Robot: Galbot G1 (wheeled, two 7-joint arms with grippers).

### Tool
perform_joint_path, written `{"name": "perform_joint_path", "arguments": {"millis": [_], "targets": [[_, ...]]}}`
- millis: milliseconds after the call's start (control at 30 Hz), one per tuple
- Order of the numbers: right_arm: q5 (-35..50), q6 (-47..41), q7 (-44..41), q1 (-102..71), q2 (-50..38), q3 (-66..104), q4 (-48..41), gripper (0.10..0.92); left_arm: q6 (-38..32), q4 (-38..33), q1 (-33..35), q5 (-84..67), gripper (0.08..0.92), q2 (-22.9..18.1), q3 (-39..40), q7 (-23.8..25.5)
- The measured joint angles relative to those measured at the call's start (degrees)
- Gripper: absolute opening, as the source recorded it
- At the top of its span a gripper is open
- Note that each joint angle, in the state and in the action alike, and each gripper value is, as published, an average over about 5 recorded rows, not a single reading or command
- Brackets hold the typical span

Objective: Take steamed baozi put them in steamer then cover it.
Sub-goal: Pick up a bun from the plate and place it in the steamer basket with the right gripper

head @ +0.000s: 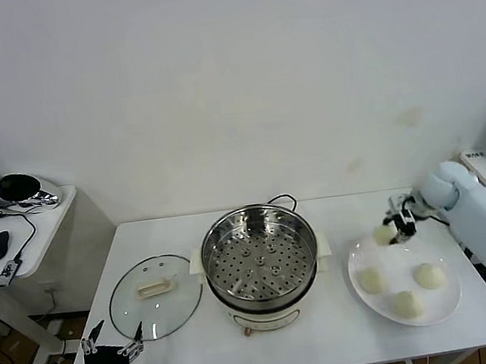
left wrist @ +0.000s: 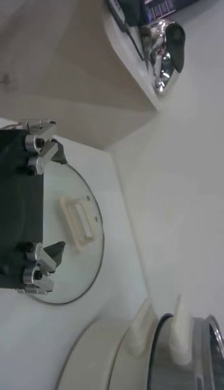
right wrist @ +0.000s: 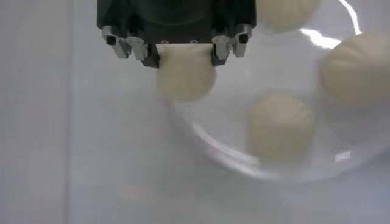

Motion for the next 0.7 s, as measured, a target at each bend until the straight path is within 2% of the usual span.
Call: {"name": "perform_joint_path", "arguments": {"millis": [267,500,700], "targets": [[8.6,5.1,-5.0,14.0,9.5,-9.0,-6.6,0.535,-0.2,-1.2,0.7,-0.1,0.823,-0.5,-0.3,-0.7],[14.4,20.5,-8.1,19.7,19.6,-13.9,-14.5,0.542,-0.5,-2.1,1.2,-0.6,0.823,-0.9,-1.2,-1.4],[14.8,33.3,-9.2,22.1,24.4,-17.3,-16.2,0.548,-0.6,-2.8,1.9,-0.7,0.823,-1.1,-1.9,-1.6]]}}
